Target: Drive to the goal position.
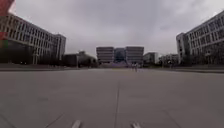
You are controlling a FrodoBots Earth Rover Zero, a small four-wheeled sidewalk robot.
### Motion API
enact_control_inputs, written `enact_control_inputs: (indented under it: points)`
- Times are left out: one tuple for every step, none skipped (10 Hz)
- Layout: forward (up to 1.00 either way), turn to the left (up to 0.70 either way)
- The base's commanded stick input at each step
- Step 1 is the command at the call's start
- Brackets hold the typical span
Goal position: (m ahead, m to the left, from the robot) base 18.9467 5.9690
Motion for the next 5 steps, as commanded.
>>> enact_control_inputs:
  points:
    - [0.7, 0.0]
    - [0.7, 0.0]
    - [0.7, 0.0]
    - [0.7, 0.0]
    - [0.7, 0.0]
